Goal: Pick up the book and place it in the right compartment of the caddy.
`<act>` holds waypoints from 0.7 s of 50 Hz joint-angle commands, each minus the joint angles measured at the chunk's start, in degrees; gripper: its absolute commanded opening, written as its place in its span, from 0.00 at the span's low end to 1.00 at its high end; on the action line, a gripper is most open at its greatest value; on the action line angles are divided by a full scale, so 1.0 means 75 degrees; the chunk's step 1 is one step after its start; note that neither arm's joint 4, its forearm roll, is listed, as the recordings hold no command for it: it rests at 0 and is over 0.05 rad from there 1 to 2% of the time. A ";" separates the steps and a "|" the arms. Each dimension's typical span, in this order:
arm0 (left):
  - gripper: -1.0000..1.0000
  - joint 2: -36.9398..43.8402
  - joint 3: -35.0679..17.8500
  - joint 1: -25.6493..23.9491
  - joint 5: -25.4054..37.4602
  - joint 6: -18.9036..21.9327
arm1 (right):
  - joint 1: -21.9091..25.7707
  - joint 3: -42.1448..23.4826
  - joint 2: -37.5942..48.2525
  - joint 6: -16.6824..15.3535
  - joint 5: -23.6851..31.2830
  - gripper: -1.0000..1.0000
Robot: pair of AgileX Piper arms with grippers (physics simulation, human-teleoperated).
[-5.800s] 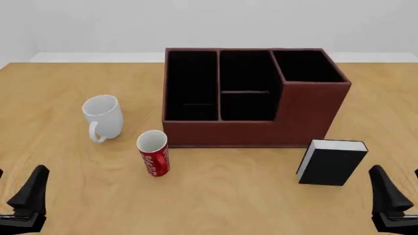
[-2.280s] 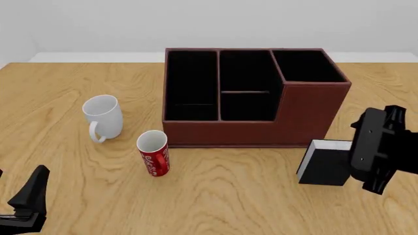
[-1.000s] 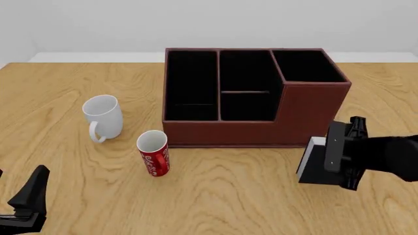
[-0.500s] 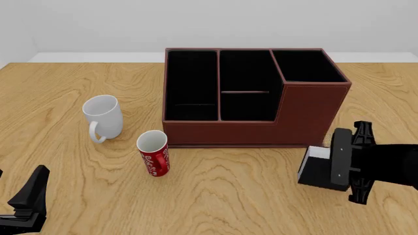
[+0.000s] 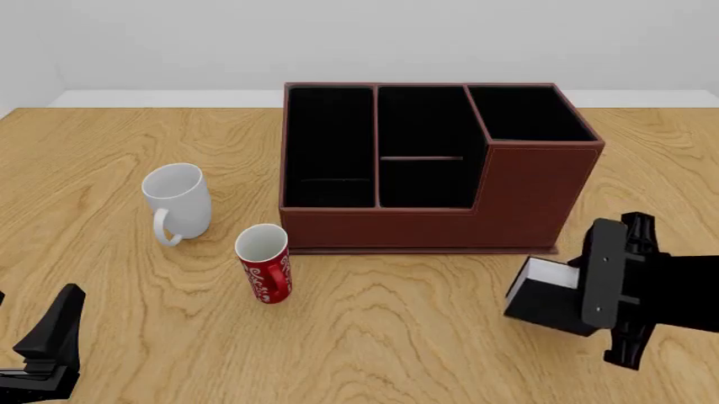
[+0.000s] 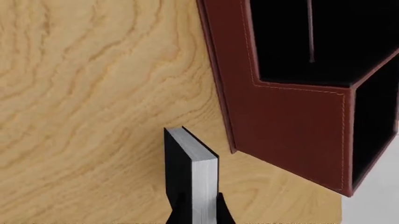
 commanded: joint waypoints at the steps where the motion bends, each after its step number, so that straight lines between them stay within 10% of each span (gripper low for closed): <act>1: 1.00 0.0000 0.0000 0.0000 0.0000 0.0000 | -0.0016 -0.0448 -0.0329 0.0139 0.0398 0.00; 35: 1.00 0.0000 0.0000 0.0000 0.0000 0.0000 | 0.0166 -0.2335 -0.1016 -0.0023 0.2210 0.00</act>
